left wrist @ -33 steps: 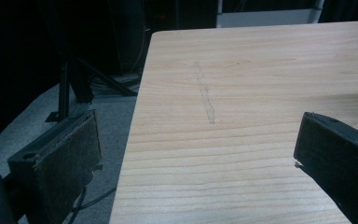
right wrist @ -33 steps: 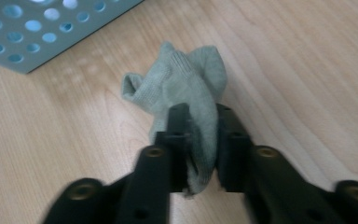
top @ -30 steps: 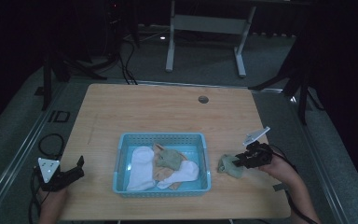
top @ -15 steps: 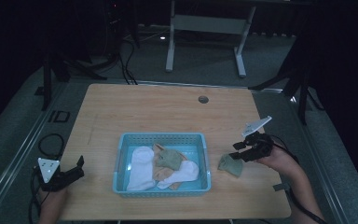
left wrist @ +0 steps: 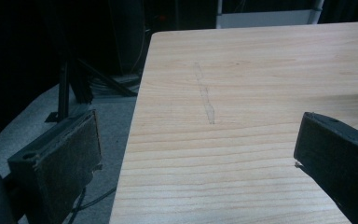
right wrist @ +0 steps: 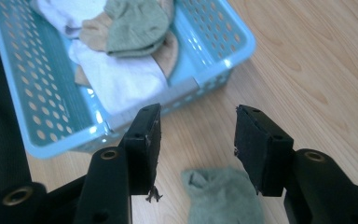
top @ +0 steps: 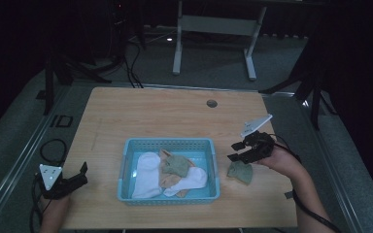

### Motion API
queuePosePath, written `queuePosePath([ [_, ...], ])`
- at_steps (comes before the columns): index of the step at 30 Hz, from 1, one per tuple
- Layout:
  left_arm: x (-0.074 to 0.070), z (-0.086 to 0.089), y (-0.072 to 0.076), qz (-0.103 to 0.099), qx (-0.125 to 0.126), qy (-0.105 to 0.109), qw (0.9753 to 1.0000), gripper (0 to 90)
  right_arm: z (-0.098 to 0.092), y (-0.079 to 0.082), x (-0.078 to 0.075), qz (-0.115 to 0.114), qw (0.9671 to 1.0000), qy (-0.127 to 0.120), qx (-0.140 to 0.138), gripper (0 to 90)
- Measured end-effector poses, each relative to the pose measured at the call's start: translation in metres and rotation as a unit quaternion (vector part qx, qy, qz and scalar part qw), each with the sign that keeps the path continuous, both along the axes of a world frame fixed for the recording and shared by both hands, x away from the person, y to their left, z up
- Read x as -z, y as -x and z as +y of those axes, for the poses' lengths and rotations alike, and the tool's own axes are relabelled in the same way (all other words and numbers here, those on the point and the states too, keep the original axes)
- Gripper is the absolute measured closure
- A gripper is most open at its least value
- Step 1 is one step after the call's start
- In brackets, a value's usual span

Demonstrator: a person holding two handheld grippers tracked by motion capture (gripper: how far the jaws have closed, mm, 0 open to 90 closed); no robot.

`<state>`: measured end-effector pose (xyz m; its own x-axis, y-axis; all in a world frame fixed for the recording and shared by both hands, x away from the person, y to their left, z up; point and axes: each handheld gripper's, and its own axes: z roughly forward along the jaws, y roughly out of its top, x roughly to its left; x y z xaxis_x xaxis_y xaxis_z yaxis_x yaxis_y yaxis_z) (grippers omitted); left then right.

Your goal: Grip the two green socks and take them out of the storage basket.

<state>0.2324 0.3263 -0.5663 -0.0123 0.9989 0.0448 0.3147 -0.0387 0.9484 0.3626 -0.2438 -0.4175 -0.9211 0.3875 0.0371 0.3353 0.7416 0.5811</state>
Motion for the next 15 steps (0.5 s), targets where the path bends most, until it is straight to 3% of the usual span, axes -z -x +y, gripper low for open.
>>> queuePosePath([
  [15, 0.0, 0.0, 0.0, -0.001, 0.001, 0.001, 1.0, 0.3, 0.051, -0.004, 0.007, 0.009, 0.9985, 0.003, -0.054, 51.6],
])
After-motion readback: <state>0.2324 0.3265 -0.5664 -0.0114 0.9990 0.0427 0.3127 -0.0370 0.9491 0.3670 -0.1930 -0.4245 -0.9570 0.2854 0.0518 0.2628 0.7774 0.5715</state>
